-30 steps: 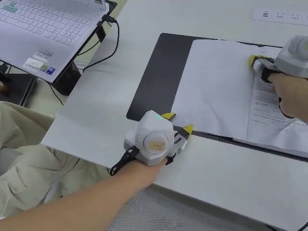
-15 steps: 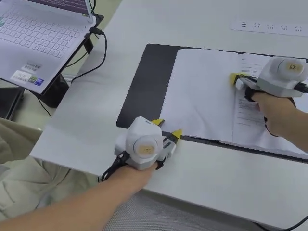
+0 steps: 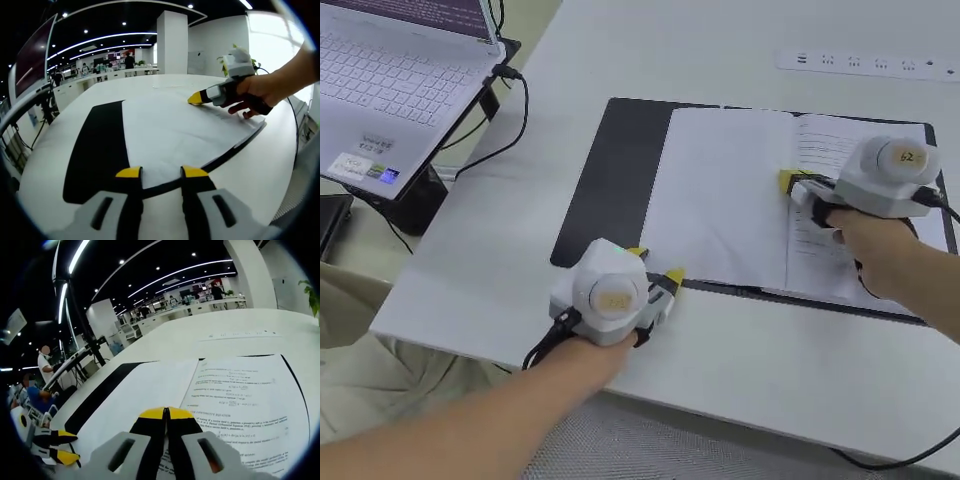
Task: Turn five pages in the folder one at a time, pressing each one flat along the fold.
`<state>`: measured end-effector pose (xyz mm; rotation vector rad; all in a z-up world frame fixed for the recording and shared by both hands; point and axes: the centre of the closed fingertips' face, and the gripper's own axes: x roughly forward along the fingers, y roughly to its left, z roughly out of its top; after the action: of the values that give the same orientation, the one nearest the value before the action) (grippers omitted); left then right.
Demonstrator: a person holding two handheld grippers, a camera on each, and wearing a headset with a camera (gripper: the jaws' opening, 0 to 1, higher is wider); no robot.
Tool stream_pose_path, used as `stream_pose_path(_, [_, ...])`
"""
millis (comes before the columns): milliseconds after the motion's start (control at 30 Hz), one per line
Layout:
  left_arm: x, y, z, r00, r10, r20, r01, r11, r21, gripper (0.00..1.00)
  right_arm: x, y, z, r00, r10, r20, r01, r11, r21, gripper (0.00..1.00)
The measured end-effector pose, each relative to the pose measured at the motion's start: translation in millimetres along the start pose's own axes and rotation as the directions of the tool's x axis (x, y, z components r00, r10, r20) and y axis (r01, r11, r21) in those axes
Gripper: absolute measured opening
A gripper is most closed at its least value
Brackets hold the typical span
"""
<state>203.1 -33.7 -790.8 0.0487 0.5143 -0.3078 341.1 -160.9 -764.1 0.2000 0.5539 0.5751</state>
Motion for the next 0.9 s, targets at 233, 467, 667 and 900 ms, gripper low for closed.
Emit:
stream_pose_path(233, [-0.3,0.3,0.4,1.0,0.0,-0.001,0.0,1.0,-0.002,0.29,-10.0,0.0,-8.4,0.9999,0.001,-0.014,-0.001,1.0,0.004,0.0])
stream_pose_path(467, [1.1,0.9,0.1,1.0,0.0,0.003,0.0,1.0,0.0,0.29,-25.2,8.1,-21.7,0.9992,0.02,-0.035,-0.02,1.0,-0.013,0.0])
stream_pose_path(667, [1.6,1.4,-0.3,1.0,0.0,0.006,0.0,1.0,-0.001,0.29,-36.2,18.3,-32.0,0.9977,0.039,-0.055,-0.042,0.998,-0.046,0.0])
stream_pose_path(900, [0.1,1.1,-0.3,1.0,0.0,0.009,0.0,1.0,0.001,0.29,-47.4,29.9,-45.6,0.9956,0.051,-0.079,-0.056,0.996,-0.063,0.0])
